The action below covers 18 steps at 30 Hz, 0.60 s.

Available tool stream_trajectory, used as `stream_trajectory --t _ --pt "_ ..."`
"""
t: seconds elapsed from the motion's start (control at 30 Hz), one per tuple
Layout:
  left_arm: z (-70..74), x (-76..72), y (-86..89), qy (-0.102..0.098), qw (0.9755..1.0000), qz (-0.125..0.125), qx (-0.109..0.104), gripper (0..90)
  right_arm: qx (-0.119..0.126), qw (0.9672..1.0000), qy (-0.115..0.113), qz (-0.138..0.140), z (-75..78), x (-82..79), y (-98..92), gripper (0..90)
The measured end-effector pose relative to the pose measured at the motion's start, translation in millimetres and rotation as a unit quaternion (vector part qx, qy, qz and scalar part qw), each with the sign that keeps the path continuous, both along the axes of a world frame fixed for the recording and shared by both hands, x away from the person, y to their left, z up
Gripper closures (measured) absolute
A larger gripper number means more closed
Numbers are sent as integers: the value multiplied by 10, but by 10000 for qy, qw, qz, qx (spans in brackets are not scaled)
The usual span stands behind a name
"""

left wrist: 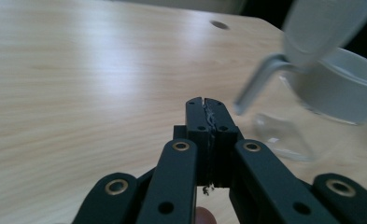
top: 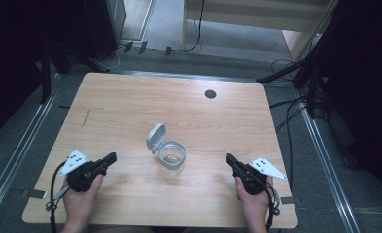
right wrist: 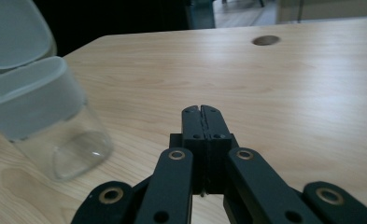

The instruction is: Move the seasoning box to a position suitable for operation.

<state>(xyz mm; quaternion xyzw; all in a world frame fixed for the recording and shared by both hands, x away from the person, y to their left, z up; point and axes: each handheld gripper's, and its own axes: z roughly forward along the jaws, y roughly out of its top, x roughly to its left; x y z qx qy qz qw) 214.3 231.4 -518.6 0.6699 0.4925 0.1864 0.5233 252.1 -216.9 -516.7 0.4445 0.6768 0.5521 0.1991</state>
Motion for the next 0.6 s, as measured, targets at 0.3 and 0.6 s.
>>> stream_trajectory --t 0.3,0.6 --pt "48 82 -607 157 9985 -526 22 900 -26 9978 10 667 35 236 587 900" --pt "21 45 -890 133 9978 -606 245 900 160 9946 124 1015 18 470 899 900"
